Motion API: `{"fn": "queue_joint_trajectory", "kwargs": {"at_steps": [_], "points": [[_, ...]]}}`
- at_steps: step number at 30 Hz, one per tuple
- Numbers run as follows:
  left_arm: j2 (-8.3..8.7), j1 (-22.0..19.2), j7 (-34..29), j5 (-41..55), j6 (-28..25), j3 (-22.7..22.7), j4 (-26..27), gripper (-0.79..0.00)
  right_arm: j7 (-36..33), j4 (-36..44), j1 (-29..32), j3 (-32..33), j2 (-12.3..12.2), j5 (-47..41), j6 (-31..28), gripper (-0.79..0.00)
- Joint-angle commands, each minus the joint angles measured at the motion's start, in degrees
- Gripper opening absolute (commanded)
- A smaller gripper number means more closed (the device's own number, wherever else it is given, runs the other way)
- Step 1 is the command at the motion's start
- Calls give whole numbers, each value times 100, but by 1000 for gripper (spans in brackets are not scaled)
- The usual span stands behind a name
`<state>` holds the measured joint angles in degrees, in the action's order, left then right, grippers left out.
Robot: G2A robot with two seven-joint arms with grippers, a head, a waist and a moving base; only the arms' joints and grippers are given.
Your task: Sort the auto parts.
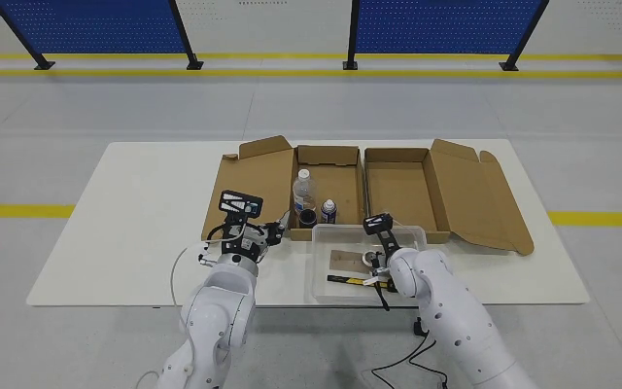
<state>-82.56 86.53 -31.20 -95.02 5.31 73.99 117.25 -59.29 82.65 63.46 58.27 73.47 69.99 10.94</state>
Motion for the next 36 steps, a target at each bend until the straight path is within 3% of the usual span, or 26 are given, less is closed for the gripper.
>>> {"fn": "queue_joint_trajectory", "kwargs": {"at_steps": [1,15,16,36], "points": [[0,0,0,0,0,0,0,0,-1,0,7,-4,6,8,-17,-493],[0,0,0,0,0,0,0,0,-26,-46,13,10,54,-24,-94,-730],[0,0,0,0,0,0,0,0,-23,-51,14,10,57,-20,-92,-785],[0,0,0,0,0,0,0,0,136,1017,551,448,-24,-56,-489,-785]]}}
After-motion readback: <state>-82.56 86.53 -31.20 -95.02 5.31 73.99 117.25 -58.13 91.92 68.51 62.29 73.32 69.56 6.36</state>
